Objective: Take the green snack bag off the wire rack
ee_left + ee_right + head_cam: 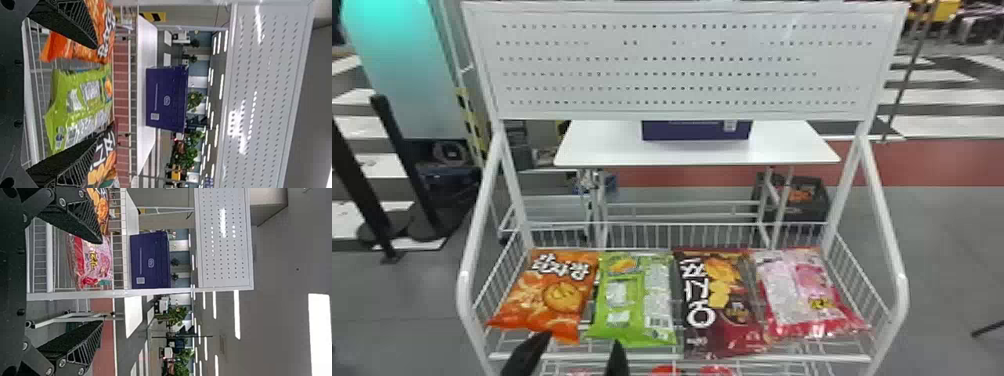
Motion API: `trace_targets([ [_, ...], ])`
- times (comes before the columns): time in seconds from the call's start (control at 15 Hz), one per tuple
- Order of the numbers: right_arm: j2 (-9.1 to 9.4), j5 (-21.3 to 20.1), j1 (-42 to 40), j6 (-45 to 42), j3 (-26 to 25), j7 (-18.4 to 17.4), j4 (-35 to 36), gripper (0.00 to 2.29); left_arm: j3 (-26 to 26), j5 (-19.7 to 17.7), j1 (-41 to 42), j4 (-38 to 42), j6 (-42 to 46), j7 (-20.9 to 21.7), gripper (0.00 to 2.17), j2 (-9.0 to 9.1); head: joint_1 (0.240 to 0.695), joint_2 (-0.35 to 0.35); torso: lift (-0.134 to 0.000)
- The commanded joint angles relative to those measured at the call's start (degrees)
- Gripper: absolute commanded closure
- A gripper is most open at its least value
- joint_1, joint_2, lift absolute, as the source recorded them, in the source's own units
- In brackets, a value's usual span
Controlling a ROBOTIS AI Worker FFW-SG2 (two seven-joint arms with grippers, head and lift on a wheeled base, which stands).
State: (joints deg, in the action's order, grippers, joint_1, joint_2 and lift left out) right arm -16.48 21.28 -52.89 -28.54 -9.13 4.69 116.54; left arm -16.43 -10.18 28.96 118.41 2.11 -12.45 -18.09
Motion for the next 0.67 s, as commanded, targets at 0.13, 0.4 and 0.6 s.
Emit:
trace_targets([
  [0.13, 0.31, -0.10, 0.16, 0.73, -0.36, -0.04, -0.35, 0.17, -9.41, 1.04, -17.97, -12.41, -11.74, -1.00, 0.04, 4.56, 0.499, 0.000, 0.000],
  [0.4, 0.66, -0.45, 0.59, 0.90, -0.36, -0.04, -0.70, 0.17, -11.60, -0.02, -27.11, -23.05, -13.49, -1.26, 0.04, 6.58, 0.499, 0.000, 0.000],
  [0.6, 0.66, -0.27, 0.86, 1.08, -0.53, 0.05, -0.88, 0.17, -11.16, -0.11, -30.01, -27.97, -14.55, -1.26, 0.04, 7.19, 0.499, 0.000, 0.000],
])
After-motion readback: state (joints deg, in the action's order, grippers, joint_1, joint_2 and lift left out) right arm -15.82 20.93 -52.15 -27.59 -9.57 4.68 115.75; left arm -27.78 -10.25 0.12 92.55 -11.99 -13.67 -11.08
